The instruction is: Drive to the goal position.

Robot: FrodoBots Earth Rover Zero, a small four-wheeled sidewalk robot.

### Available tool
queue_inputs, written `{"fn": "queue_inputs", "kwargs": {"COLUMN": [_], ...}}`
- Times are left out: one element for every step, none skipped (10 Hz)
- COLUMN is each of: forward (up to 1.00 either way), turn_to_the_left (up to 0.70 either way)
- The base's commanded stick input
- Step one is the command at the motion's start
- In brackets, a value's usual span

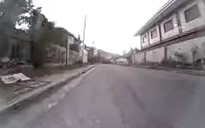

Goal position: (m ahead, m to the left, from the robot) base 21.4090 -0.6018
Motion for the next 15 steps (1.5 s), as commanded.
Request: {"fn": "queue_inputs", "kwargs": {"forward": [1.00,1.00,1.00,1.00,1.00,1.00,1.00,1.00,1.00,1.00,1.00,1.00,1.00,1.00,1.00], "turn_to_the_left": [0.11,0.30,0.40,0.30,0.14,0.00,0.00,0.00,0.00,0.00,0.00,0.00,0.00,0.00,0.00]}}
